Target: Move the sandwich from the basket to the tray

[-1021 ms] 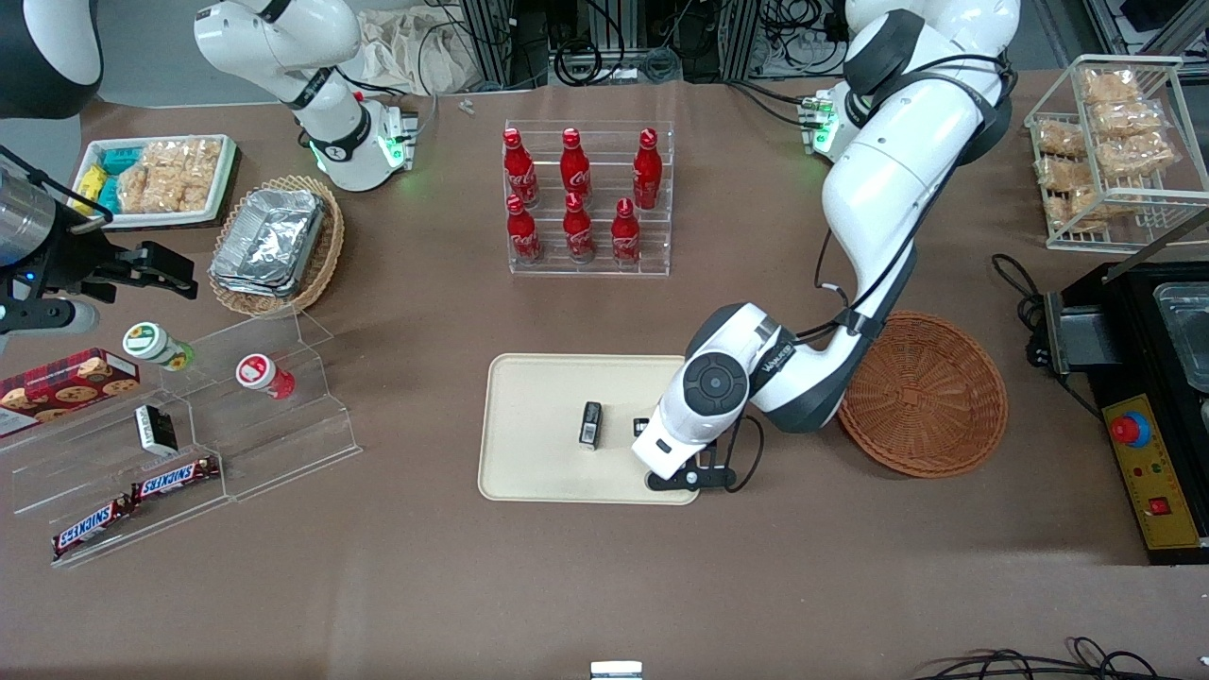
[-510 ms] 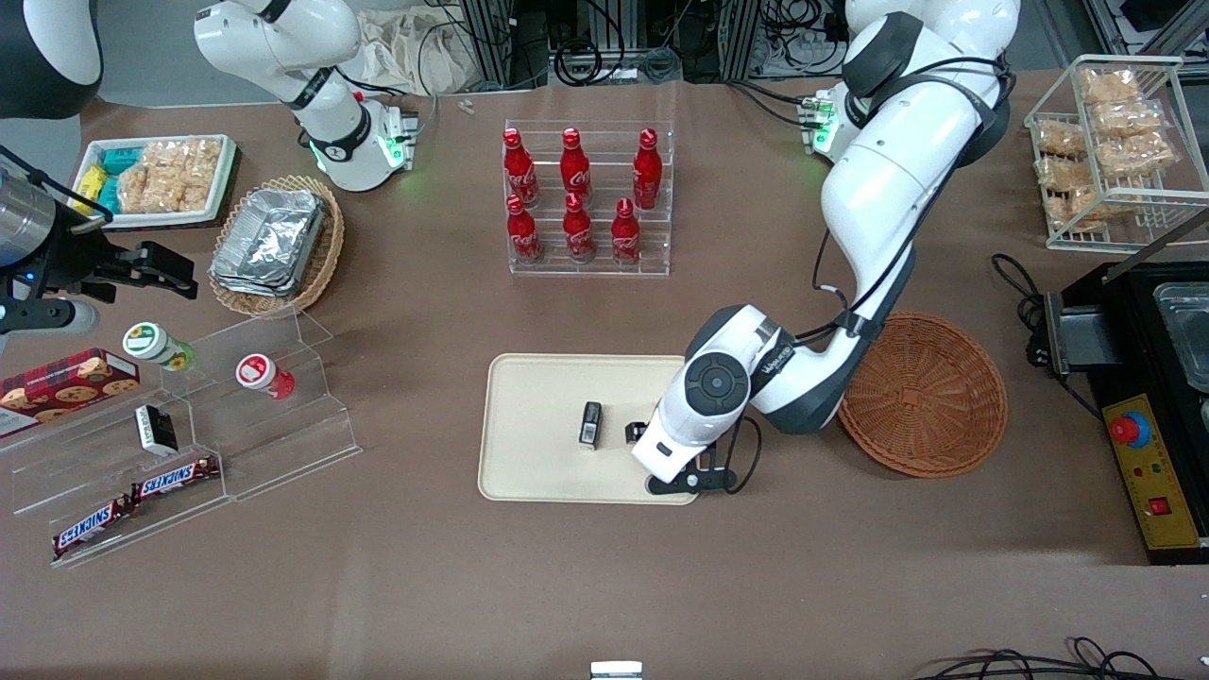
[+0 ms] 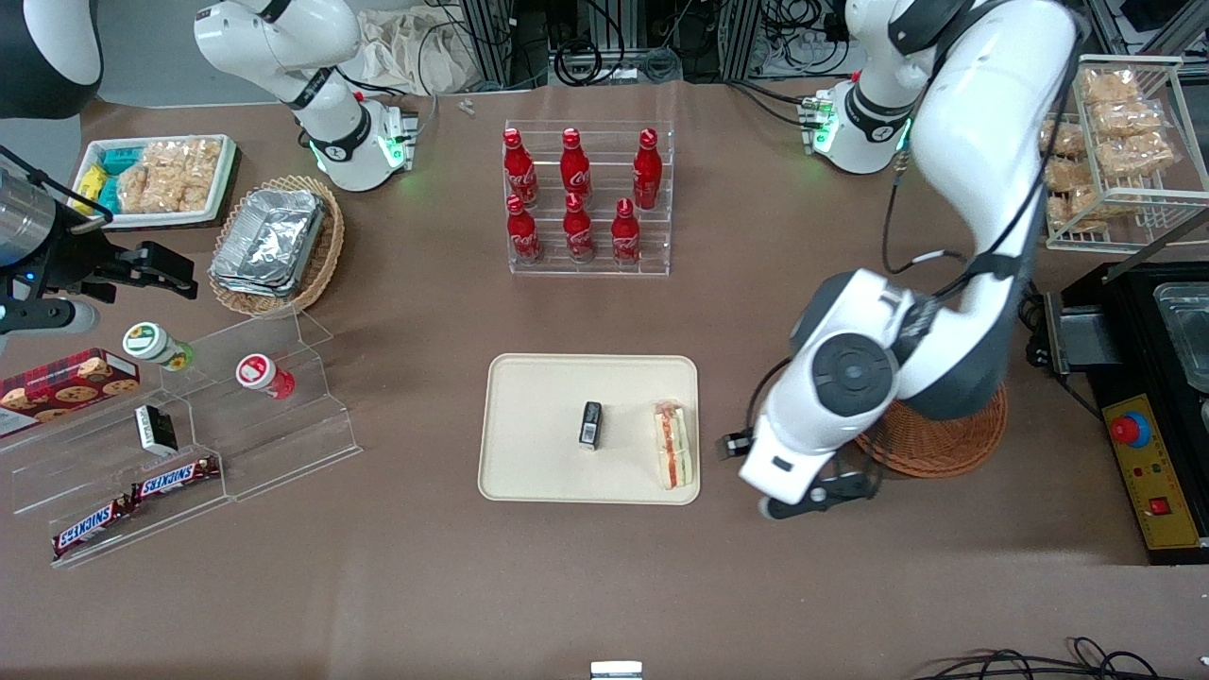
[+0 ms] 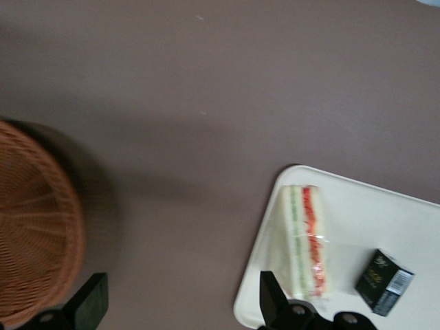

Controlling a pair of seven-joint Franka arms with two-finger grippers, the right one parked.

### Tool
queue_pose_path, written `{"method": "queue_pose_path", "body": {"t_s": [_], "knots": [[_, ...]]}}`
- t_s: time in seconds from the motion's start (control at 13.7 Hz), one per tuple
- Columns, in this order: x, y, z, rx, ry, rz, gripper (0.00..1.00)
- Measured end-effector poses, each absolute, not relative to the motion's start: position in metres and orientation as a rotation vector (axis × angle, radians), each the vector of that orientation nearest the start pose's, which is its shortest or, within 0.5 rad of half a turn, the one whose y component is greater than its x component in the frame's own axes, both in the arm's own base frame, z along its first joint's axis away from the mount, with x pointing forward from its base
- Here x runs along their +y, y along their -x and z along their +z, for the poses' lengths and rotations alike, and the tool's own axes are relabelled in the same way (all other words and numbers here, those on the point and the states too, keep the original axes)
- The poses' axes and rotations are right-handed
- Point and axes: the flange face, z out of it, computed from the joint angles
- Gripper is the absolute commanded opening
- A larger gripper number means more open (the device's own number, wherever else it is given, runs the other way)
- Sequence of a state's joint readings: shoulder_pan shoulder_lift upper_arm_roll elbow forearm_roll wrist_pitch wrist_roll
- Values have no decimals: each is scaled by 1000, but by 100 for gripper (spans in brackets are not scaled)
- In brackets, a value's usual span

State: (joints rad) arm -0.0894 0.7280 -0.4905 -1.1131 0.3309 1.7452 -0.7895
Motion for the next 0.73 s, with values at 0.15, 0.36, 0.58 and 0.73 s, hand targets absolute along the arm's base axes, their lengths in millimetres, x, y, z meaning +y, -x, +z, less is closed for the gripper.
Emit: {"method": "queue_pose_path", "body": {"t_s": [0.15, 0.36, 0.58, 0.73], "knots": [[-245, -683, 433, -355, 3101, 49, 99], [-190, -663, 460, -173, 3097, 79, 99], [-127, -644, 483, -34, 3118, 115, 99], [-87, -630, 493, 74, 3115, 130, 99]]}}
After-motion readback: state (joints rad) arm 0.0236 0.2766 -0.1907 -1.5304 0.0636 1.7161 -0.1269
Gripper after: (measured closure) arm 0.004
